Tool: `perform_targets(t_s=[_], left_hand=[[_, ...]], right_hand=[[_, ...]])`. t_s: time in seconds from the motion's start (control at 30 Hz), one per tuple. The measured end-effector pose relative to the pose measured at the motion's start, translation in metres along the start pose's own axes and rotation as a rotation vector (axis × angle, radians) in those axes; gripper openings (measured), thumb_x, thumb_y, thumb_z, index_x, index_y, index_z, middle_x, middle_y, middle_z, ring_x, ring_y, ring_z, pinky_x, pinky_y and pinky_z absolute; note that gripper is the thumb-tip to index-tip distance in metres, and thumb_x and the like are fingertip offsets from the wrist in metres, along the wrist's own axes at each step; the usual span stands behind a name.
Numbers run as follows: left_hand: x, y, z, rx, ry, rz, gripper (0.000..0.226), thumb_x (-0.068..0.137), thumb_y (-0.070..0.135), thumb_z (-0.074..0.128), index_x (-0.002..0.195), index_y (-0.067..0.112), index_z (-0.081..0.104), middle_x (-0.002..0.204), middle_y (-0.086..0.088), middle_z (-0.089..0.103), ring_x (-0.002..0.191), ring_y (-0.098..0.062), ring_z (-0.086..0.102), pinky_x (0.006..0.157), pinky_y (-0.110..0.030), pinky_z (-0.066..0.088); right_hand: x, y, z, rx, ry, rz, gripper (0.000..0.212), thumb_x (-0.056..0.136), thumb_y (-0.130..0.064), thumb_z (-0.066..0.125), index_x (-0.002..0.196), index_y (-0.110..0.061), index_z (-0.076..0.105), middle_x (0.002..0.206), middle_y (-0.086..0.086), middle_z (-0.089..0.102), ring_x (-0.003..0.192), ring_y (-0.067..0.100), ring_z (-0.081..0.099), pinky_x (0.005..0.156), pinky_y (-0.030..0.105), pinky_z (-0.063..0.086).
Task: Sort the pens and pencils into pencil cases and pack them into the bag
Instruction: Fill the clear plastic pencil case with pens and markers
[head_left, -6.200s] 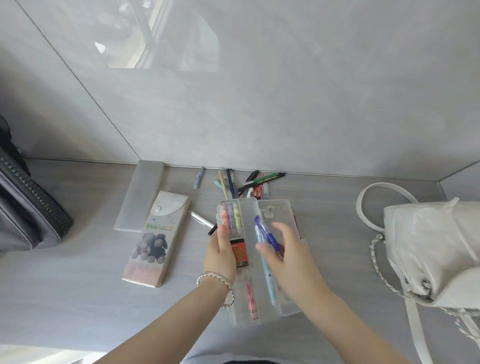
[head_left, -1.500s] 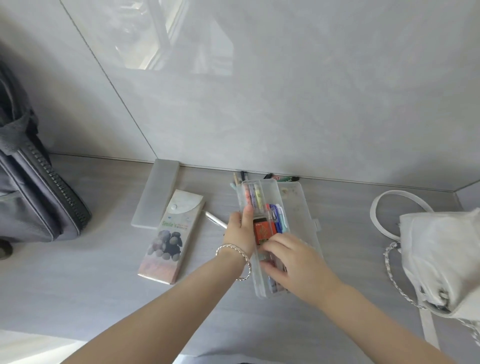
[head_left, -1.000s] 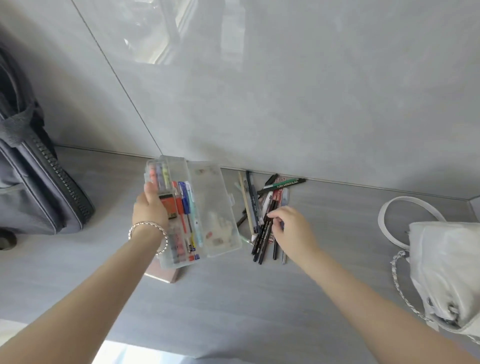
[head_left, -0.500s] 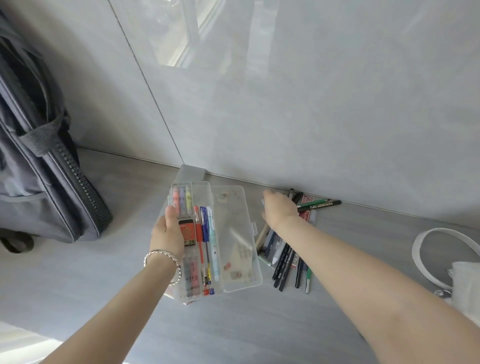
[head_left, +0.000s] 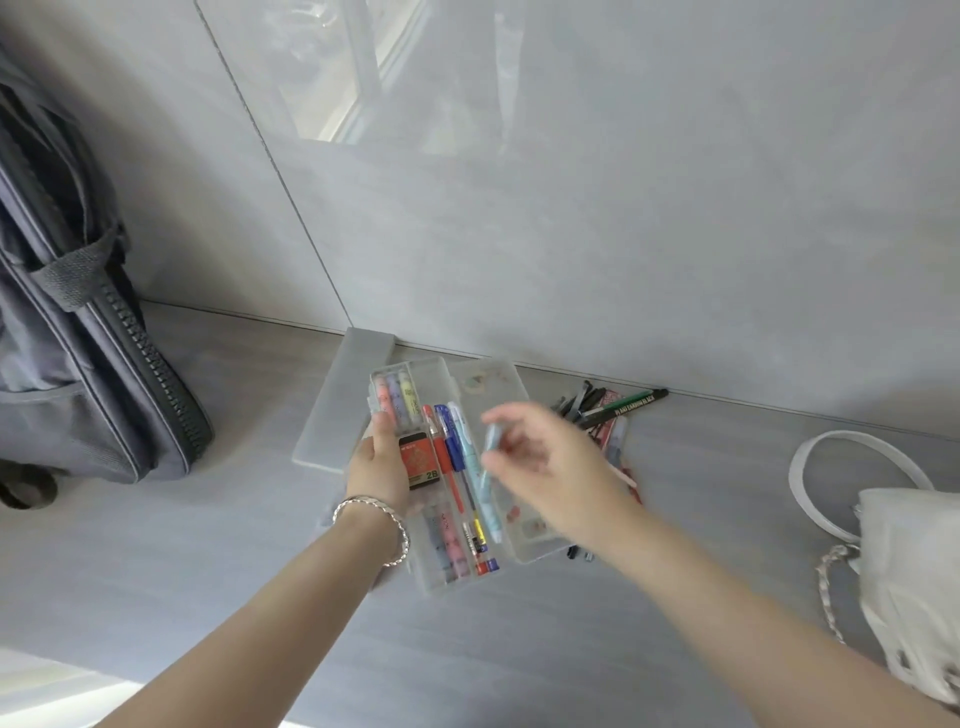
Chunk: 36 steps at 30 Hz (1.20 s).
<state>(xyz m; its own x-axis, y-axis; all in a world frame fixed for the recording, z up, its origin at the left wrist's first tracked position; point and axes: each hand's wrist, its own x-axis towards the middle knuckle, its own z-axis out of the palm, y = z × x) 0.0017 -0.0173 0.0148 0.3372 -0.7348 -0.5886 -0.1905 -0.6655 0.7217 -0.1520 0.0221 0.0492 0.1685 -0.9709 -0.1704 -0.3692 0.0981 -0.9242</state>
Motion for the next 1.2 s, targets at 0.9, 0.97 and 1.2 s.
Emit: perform_targets(t_s=[0.9,0.97,1.2], left_hand=[[-0.051,-0.016,0.022,-0.133,-0.137,0.181,0.039,0.094,0.051,0.029,0.107,0.022,0.051,0.088,0.005,0.061,0.086,-0.014,0.061,0.076,-0.034,0.052],[-0.049,-0.017,0.02,-0.141,-0.16,0.147,0.041,0.093,0.053,0.029,0.112,0.024,0.051,0.094,0.001,0.063,0.09,-0.02,0.063,0.076,-0.042,0.056],[-0.045,-0.024,0.019,-0.133,-0.134,0.09,0.047,0.093,0.056,0.025,0.115,0.025,0.052,0.09,0.001,0.063,0.086,-0.016,0.059,0.077,-0.029,0.044]], right_hand=[[-0.077,0.04,0.014,-0.359,0.396,-0.288,0.028,0.083,-0.033,0.051,0.106,-0.022,0.063,0.102,-0.007,0.048,0.097,0.005,0.044,0.09,0.011,0.034],[-0.075,0.042,-0.006,-0.134,0.616,-0.052,0.036,0.084,-0.039,0.048,0.113,-0.021,0.06,0.11,-0.005,0.052,0.108,0.008,0.047,0.097,0.019,0.036],[-0.077,0.049,-0.031,0.731,0.324,0.599,0.035,0.098,-0.032,0.035,0.101,-0.015,0.065,0.094,-0.002,0.073,0.086,0.014,0.065,0.077,0.031,0.049]])
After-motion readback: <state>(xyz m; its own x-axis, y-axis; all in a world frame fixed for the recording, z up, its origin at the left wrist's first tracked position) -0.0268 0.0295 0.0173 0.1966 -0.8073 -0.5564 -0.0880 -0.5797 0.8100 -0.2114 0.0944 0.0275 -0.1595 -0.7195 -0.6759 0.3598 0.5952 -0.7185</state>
